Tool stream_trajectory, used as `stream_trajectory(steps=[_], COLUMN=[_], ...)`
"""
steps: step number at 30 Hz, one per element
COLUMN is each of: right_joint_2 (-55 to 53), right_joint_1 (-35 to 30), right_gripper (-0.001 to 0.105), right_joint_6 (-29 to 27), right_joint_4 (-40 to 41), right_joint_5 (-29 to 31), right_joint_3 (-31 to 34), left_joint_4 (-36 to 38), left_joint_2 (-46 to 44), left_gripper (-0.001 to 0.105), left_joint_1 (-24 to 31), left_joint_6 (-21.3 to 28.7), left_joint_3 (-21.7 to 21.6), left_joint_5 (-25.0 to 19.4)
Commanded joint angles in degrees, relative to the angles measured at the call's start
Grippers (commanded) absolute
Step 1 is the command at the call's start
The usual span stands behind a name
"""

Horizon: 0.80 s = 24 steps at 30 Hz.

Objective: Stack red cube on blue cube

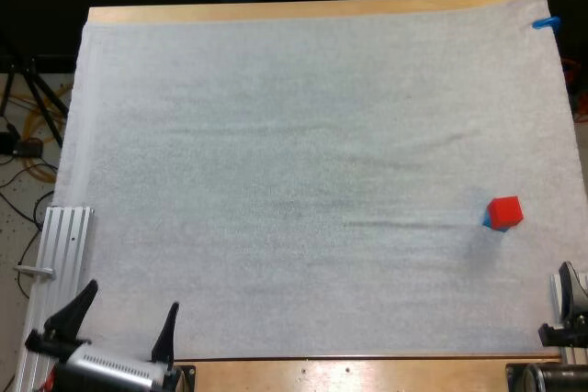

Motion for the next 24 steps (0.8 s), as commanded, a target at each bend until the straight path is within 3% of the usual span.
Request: stream_trajectory(steps=[1,10,24], right_joint_2=[-2.28,-2.28,-2.23], right_joint_1=[-0.17,-0.17,-0.17], right_gripper=[0.056,0.056,0.056], right_joint_6=[-0.74,-0.25,1.52], right_joint_4=[-1.93,-2.32,-2.81], right_joint_5=[-0.57,-0.57,-0.57], right_joint_3=[0.87,7.06,10.57], left_joint_4=[-3.95,-10.41,-10.8], left_joint_2=[-7.85,-7.86,-7.78], left_gripper=[0.087,0.087,0.087], left_joint_1=[0.04,0.04,0.04], left_joint_6=[-1.48,-2.76,-2.94], left_joint_3=[1.57,10.87,18.12], left_joint_5=[0.18,0.18,0.18])
